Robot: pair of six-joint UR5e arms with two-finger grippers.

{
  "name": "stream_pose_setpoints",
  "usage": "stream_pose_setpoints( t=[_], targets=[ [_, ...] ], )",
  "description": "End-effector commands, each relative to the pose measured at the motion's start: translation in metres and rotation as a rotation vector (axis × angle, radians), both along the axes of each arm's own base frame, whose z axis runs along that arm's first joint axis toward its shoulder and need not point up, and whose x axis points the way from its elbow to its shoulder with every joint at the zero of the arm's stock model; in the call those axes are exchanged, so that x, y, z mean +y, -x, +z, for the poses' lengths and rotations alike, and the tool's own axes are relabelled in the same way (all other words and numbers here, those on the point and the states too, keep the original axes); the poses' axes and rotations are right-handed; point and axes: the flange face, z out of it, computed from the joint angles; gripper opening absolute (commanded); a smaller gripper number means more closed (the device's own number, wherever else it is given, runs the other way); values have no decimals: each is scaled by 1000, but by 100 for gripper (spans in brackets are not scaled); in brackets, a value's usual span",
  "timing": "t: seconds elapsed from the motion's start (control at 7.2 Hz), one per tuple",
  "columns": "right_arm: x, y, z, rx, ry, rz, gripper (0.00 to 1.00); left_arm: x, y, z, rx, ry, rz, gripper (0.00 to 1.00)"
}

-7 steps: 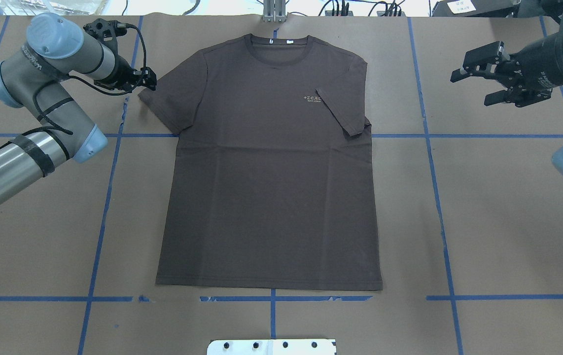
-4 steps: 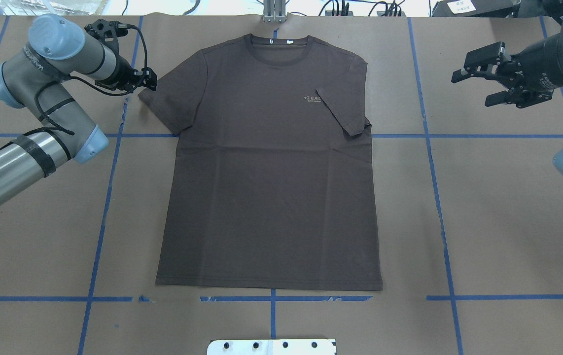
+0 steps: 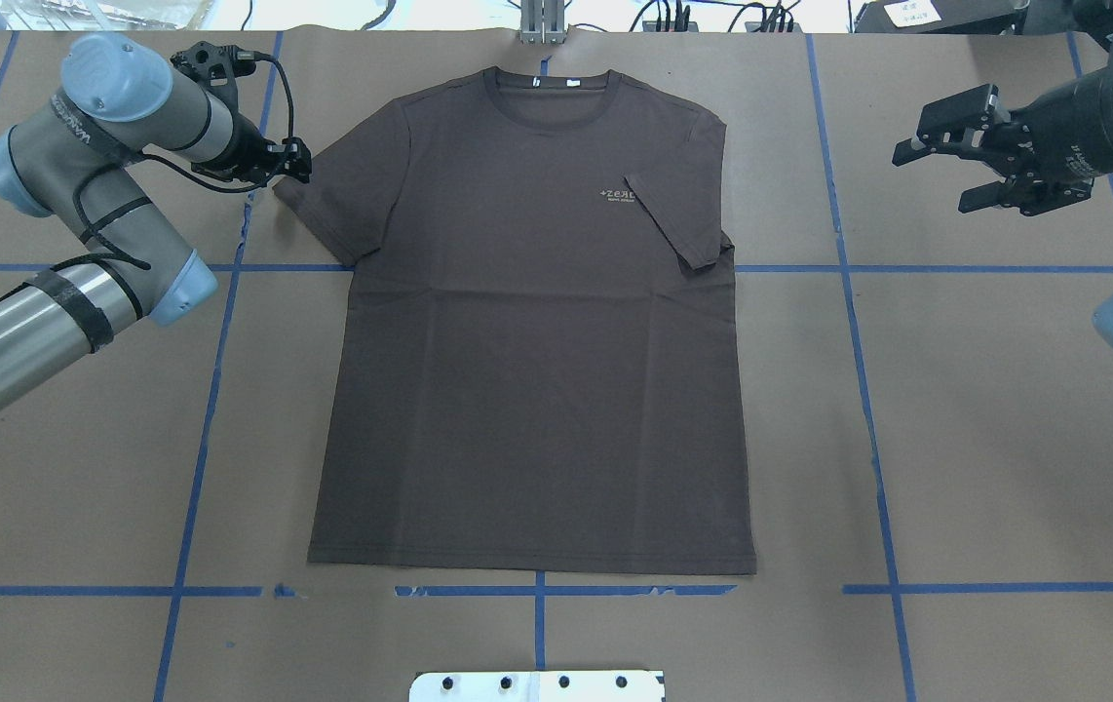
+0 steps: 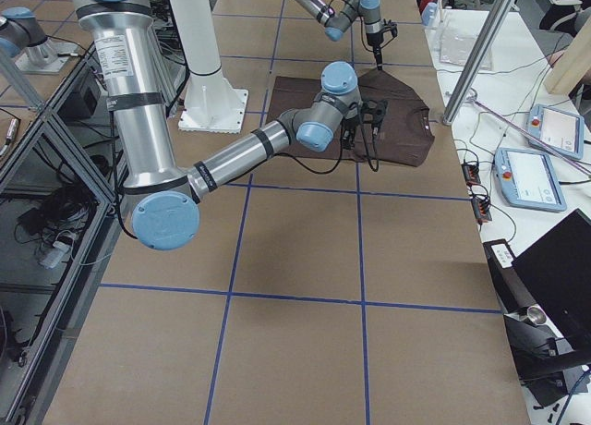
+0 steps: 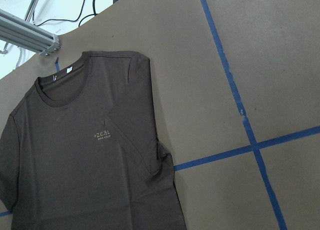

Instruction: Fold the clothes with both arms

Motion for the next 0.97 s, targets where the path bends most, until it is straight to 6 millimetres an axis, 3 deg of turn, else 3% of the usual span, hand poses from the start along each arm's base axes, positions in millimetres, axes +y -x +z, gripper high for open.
stream_pose_setpoints(
  t=[0.0, 0.14, 0.42, 0.56, 0.83],
  targets=[
    [0, 0, 0, 0, 1, 0, 100, 2, -6, 3, -8, 2, 3, 60],
    [0, 0, 0, -1, 2, 1, 100, 2, -6, 4, -5, 11, -4, 50],
    [0, 0, 2, 1, 5, 1, 100, 3, -8, 4, -7, 12, -3, 10],
    [0, 0, 2, 1, 5, 2, 100, 5, -11, 4, -9, 12, 2, 0],
    [1, 0, 0, -1, 2, 1, 100, 1, -16, -14, 7, -2, 5, 0]
  ],
)
